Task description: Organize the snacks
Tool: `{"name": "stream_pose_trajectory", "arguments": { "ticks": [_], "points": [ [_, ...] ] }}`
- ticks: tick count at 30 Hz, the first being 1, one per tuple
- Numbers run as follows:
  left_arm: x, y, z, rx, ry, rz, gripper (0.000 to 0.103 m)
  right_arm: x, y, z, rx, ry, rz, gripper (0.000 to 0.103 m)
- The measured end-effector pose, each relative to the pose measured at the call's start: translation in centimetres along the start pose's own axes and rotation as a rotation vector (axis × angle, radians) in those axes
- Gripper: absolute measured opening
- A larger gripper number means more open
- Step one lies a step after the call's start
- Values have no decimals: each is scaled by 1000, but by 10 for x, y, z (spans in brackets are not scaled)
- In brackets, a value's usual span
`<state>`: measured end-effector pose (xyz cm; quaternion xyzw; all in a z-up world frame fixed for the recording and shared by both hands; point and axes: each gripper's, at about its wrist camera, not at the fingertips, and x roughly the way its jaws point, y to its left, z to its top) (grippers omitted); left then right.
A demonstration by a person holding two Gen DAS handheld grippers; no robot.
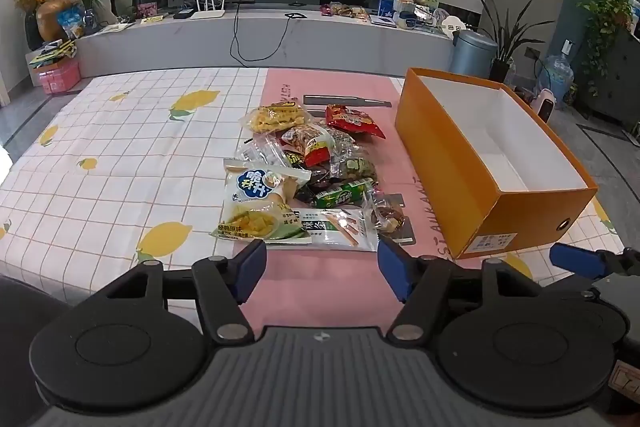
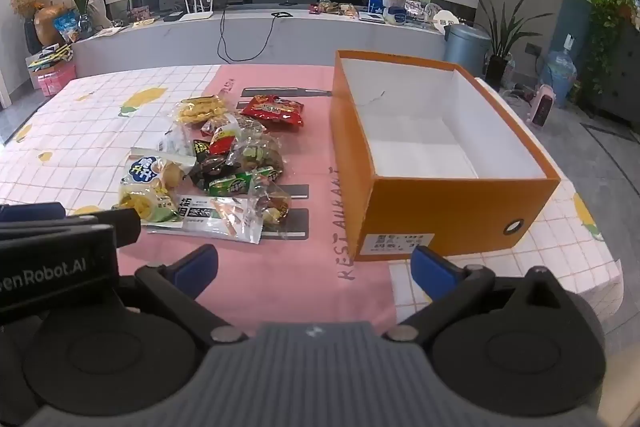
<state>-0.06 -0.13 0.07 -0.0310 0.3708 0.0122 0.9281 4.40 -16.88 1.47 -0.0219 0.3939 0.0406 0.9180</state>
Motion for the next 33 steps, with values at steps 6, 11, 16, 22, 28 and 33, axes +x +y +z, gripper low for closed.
{"name": "stream_pose_trajectory", "arguments": {
  "ticks": [6,11,16,22,28,33],
  "points": [
    [0,2,1,-15,10,-7,75,3,-3,0,20,22,15,100],
    [3,3,0,-21,11,4,75,-1,-1,-1,3,4,3,100],
    [3,1,-1,-22,9,8,75,-1,0,-1,9,8,5,100],
    [2,2,-1,-21,8,7,75,0,-1,-1,17,11,10,100],
    [3,3,0,-23,11,12,75,0,0,-2,16,14,7,100],
    [3,3,-1,-21,13,14,75,0,0,-2,16,15,7,100]
  ]
}}
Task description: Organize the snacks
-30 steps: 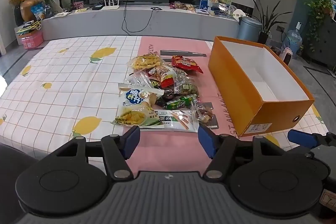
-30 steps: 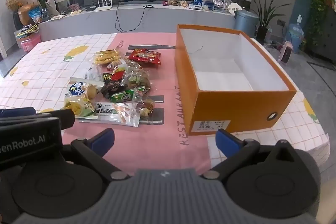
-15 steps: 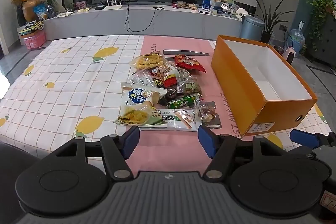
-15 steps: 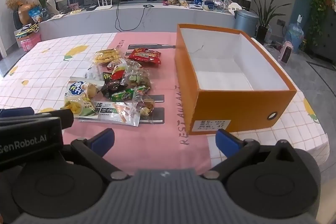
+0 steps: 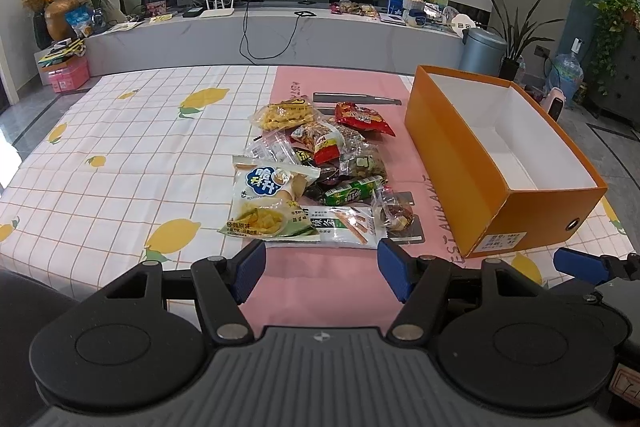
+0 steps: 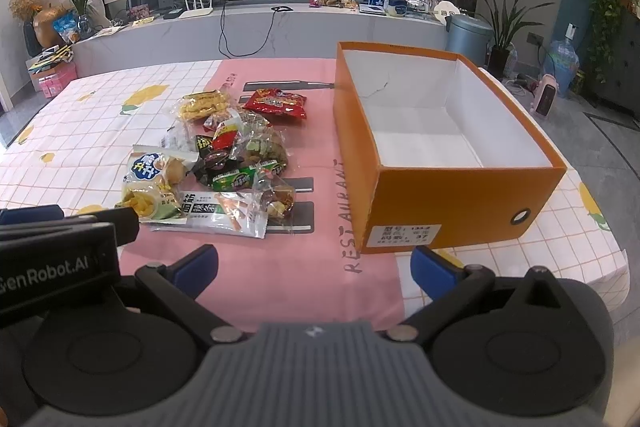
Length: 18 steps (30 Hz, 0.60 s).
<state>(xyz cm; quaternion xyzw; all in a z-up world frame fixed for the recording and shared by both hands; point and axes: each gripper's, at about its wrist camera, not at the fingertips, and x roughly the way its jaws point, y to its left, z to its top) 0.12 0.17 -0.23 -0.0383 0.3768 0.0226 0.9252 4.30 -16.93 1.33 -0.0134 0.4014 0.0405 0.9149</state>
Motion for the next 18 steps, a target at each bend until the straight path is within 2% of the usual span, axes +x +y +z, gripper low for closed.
{"name": "stream_pose_trajectory", "arguments": {
  "ticks": [18],
  "points": [
    [0,0,-1,-2,3,5,75,0,-1,0,2,3,1,100]
  ]
}}
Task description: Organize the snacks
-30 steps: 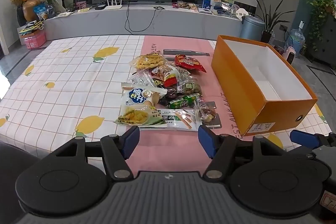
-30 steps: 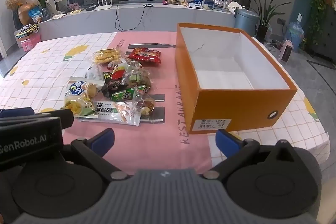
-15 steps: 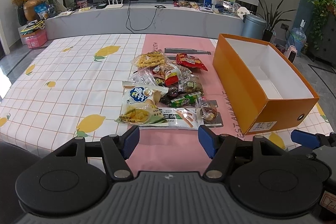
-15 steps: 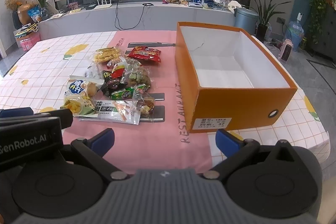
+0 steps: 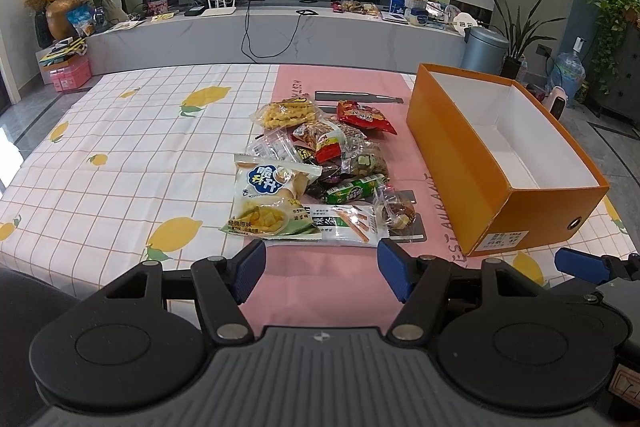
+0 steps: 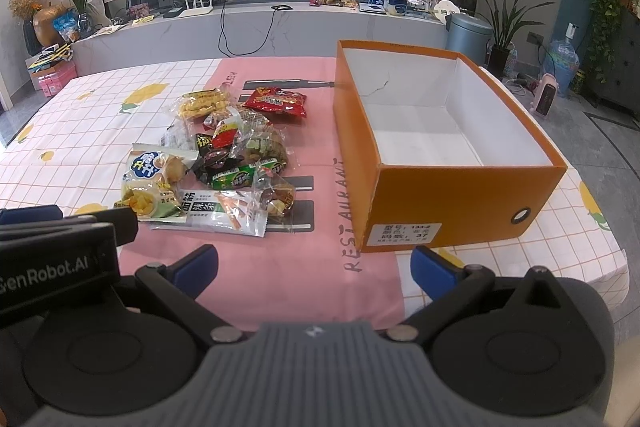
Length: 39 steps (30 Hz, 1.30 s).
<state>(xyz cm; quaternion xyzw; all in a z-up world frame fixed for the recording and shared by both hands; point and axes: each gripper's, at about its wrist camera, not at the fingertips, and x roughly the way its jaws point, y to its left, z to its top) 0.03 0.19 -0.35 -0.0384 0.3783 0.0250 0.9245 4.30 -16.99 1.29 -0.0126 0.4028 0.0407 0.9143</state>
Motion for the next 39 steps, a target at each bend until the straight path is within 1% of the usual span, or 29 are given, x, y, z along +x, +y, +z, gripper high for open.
{"name": "stream_pose_trajectory", "arguments": {
  "ticks": [39],
  "points": [
    [0,3,1,-6,12,9,75,4,4,2,-3,16,7,100]
  ]
}}
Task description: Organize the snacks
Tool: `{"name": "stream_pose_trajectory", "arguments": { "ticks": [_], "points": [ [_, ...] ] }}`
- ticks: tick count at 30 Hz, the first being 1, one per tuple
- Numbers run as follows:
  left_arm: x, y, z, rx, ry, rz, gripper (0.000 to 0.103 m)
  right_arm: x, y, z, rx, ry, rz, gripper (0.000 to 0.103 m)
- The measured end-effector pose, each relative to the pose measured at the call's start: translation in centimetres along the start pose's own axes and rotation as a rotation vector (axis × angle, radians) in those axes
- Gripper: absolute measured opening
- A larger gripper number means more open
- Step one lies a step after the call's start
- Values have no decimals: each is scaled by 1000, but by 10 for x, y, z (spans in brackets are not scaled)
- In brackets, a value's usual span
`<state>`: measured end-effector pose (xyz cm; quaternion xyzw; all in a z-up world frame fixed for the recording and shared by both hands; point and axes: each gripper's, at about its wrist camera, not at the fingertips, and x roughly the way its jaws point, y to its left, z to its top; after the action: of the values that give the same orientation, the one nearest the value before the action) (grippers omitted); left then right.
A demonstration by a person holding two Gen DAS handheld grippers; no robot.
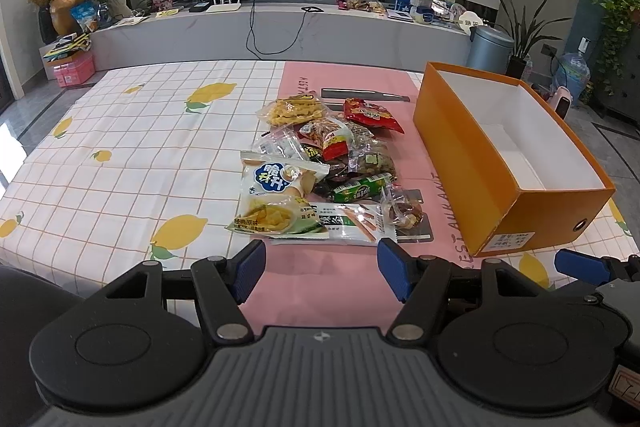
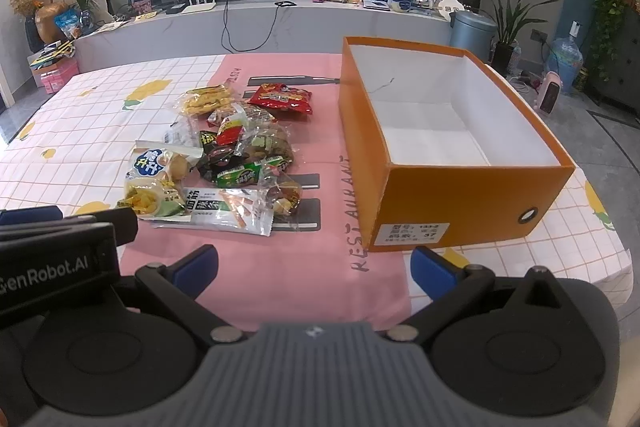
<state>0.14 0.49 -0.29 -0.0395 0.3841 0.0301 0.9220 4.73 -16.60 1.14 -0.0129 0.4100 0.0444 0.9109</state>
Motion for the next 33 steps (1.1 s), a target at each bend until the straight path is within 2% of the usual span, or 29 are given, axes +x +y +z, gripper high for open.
{"name": "stream_pose_trajectory", "arguments": {
  "ticks": [8,16,19,27,33],
  "points": [
    [-1,10,4,-15,-20,1,75,1,10,6,-18,-20,7,100],
    [7,31,15,-44,-64,20,75,15,29,20,-28,-64,70,100],
    [15,41,18,-53,-73,20,75,29,37,24,-33,-77,85,100],
    [41,53,18,-54,-80,2,75,86,35,22,-22,-115,25,100],
    [68,58,16,-60,-60,-29,75,120,29,15,-19,-147,80,100]
  ]
}}
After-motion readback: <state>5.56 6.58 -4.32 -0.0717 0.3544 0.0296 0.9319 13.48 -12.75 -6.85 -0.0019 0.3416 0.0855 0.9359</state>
